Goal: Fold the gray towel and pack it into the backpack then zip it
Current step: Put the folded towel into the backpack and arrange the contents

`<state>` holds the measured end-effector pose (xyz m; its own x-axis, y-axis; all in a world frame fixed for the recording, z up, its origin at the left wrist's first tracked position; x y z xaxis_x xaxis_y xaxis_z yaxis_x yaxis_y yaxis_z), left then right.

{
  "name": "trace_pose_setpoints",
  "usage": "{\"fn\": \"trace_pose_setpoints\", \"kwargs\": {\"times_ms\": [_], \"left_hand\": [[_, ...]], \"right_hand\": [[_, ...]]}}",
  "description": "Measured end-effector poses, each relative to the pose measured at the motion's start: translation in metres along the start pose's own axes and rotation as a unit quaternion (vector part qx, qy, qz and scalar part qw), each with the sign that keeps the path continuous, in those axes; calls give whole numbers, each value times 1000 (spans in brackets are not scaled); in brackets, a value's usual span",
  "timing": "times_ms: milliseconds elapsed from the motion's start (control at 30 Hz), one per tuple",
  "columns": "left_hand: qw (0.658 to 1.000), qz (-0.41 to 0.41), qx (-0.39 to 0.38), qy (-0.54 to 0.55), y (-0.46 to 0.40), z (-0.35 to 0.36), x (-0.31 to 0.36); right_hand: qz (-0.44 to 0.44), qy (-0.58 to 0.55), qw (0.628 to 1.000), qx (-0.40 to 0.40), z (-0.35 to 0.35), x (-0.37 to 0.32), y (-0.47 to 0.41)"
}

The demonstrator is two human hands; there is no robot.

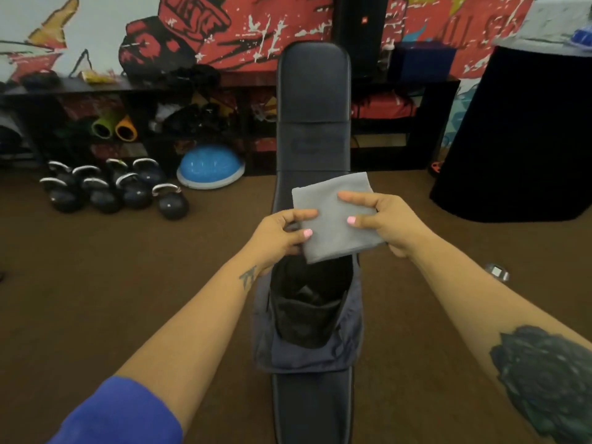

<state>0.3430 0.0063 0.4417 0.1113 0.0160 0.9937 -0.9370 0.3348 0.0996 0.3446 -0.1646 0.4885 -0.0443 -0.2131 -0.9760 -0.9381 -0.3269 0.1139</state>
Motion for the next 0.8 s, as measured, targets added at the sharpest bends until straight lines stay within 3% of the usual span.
{"fn": "trace_pose_setpoints", "kwargs": {"times_ms": [267, 433, 633, 800], "left_hand": [[980, -156, 50, -113, -49, -19, -109], [955, -191, 67, -217, -64, -33, -155], [915, -235, 11, -327, -103, -46, -215], [857, -232, -71, -456, -142, -36, -261]], "right_hand": [[-3, 232, 972, -35, -21, 53, -67], [7, 337, 940, -52, -13, 86, -97], [5, 431, 897, -99, 8, 129, -133], [18, 490, 862, -131, 25, 170, -163]]}}
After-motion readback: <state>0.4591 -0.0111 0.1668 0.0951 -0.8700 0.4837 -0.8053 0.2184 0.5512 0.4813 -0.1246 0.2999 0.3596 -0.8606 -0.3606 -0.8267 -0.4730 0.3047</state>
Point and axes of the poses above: each hand's wrist, its own y-axis away from the middle knuckle, its own z-axis out of the palm, x = y × z, the point moved 8 cm from there along -y, towards the middle knuckle, and after that the axes turned 8 degrees about -x, right-handed, at the moved point
